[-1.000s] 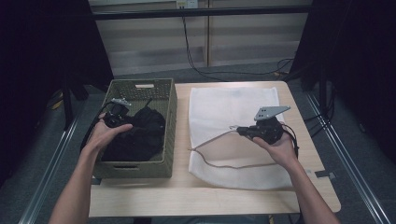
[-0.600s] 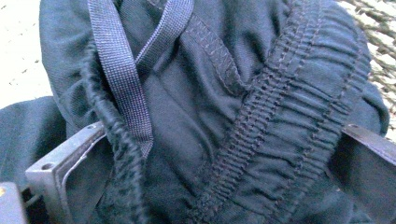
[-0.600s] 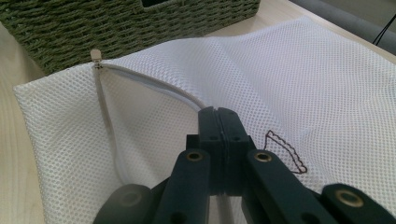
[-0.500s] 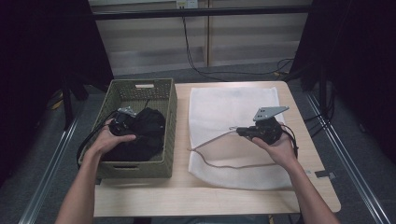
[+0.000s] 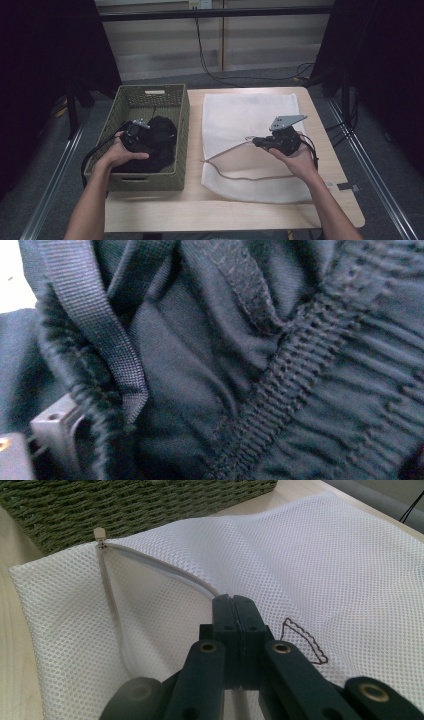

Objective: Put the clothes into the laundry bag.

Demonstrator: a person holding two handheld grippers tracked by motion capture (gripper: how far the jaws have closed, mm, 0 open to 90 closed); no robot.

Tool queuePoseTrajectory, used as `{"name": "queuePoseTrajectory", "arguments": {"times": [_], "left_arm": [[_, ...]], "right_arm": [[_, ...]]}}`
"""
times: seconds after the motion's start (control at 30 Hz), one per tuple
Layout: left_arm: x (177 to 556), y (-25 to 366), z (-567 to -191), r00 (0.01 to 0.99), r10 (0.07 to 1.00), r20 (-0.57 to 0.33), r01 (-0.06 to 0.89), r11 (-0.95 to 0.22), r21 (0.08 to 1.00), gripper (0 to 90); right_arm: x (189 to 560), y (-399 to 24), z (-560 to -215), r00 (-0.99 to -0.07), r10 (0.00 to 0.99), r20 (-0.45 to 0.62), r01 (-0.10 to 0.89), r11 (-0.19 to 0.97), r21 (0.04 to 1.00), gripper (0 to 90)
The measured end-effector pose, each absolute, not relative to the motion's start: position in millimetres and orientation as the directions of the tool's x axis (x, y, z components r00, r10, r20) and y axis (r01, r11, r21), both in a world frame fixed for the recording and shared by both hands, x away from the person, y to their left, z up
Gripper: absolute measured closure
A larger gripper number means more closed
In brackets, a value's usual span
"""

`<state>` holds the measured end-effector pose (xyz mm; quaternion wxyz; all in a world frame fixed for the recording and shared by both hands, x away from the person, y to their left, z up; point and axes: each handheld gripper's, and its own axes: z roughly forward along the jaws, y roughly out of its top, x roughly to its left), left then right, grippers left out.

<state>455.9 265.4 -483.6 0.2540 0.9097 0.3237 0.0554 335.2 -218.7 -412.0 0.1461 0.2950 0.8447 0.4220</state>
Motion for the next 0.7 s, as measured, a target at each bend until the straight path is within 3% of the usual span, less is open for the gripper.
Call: {"name": "queuePoseTrajectory", "arguments": {"times": [0.13, 0.4, 0.7], "left_arm": [[461, 264, -476, 0.756, 0.651, -0.071, 0.611, -0.662, 0.435, 17.0], [463, 270, -473, 0.71, 0.694, -0.118, 0.668, -0.61, 0.427, 47.5], [465, 268, -468, 0.704, 0.702, -0.109, 0.678, -0.619, 0.397, 65.3]], "right_arm": [[334, -217, -413, -0.782, 0.624, -0.002, 0.378, 0.476, 0.794, 90.0], [334, -216, -413, -0.786, 0.618, -0.006, 0.372, 0.481, 0.794, 90.0], [335, -216, -413, -0.785, 0.62, -0.006, 0.371, 0.478, 0.796, 90.0]]}}
